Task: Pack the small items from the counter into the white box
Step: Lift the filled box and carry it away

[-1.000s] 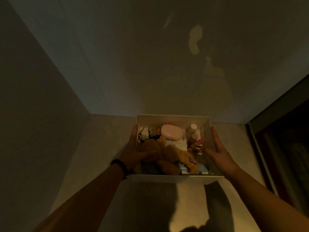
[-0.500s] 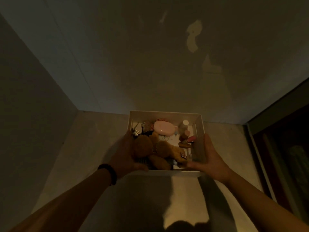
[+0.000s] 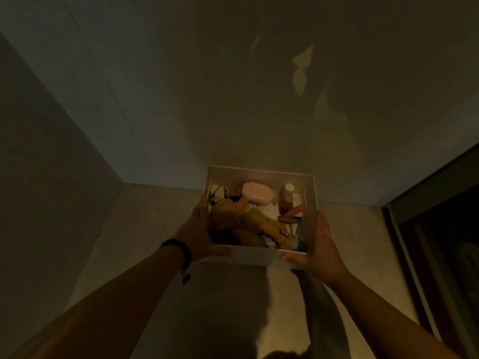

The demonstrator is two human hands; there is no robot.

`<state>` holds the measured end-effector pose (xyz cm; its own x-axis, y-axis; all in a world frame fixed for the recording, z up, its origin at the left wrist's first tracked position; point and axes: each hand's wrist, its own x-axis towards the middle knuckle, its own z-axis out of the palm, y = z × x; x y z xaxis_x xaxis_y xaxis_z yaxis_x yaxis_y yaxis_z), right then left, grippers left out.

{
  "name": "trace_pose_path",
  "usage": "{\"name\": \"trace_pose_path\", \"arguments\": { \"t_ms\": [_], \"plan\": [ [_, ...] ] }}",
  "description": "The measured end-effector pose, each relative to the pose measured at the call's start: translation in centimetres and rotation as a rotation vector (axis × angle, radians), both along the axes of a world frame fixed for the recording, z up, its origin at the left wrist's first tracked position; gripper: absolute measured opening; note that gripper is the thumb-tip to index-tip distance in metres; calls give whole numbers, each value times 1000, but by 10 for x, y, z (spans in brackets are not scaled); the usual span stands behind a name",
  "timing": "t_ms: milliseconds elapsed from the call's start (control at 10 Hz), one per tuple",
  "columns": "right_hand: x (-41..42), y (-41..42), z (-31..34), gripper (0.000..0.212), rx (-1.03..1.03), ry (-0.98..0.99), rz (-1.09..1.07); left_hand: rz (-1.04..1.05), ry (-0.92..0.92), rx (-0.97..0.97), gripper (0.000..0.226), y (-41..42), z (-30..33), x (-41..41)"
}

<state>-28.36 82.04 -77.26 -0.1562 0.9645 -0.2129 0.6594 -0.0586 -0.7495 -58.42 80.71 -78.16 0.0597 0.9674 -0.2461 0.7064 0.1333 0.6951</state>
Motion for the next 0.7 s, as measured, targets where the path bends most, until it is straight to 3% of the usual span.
{"name": "trace_pose_path", "arguments": {
  "t_ms": [200,300,400,500,700],
  "plan": [
    [2,3,-10,144,-12,-105,-13,38,-34,-26,155,5,-2,-2],
    [1,5,-6,146,-17,-308,6,22,-2,-56,154,7,6,2],
    [1,0,13,136,-64,-527,68,51,255,-143,144,-7,24,10],
    [-1,-23,57,110,-19,-526,112,-23,529,-144,118,-37,66,13],
    [-15,-90,194,71,91,-496,156,19,533,-121,83,-110,216,19]
  ]
}}
